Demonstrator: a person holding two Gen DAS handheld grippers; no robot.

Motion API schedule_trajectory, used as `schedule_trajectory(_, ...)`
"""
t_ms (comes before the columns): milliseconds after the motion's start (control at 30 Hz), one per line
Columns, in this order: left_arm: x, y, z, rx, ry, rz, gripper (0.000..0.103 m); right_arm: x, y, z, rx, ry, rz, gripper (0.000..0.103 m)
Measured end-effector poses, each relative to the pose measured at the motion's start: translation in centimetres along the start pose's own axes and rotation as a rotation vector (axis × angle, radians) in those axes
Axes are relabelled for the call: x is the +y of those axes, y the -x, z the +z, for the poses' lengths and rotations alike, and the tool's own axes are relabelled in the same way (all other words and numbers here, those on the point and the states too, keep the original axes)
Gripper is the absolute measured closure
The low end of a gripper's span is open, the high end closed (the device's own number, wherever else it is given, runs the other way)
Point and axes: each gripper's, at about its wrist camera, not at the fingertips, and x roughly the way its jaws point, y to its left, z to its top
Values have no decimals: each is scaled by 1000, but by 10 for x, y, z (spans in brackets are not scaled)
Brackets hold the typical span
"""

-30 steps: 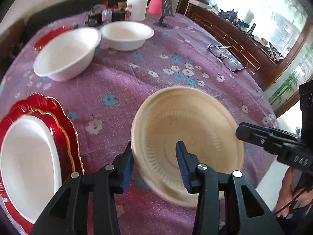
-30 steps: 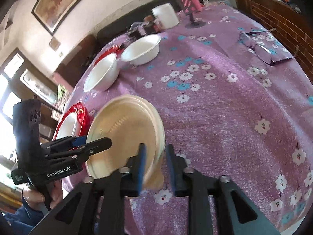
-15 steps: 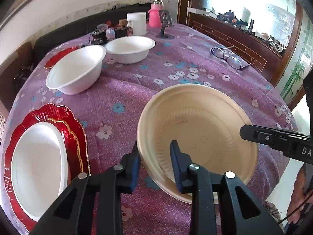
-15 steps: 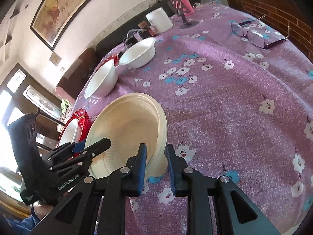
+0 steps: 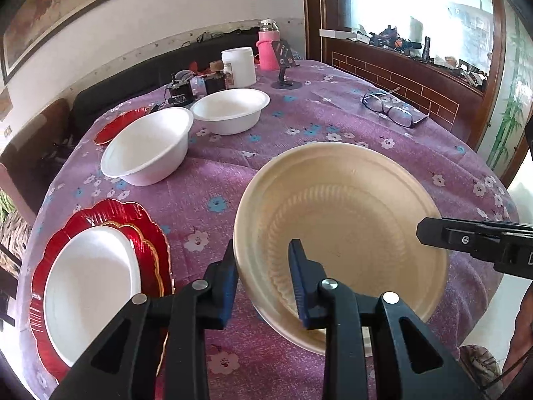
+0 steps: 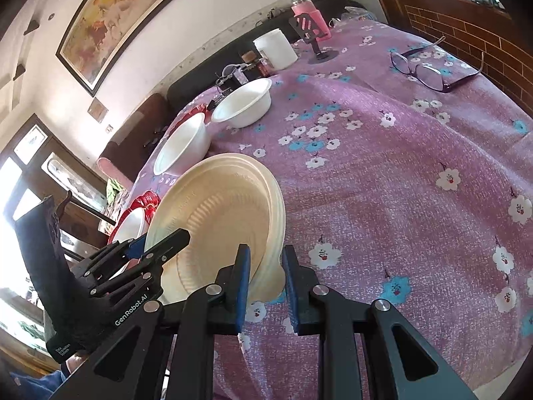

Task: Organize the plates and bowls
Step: 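Carry the tan bowl with the left tool toward the plate stack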

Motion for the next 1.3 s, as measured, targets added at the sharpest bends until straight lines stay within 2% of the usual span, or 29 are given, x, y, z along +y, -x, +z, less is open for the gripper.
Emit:
schedule_trajectory(767,9,32,1,-98,20,36,72,26,13,4,-29,37,27,82)
schedule_trajectory(1033,21,47,3,-139,44,54,66,45,14,12,-37,70,44,82)
schedule_trajectory(1300,48,58,2,-158,101,67,65,71,9,20,-34,107,67,82)
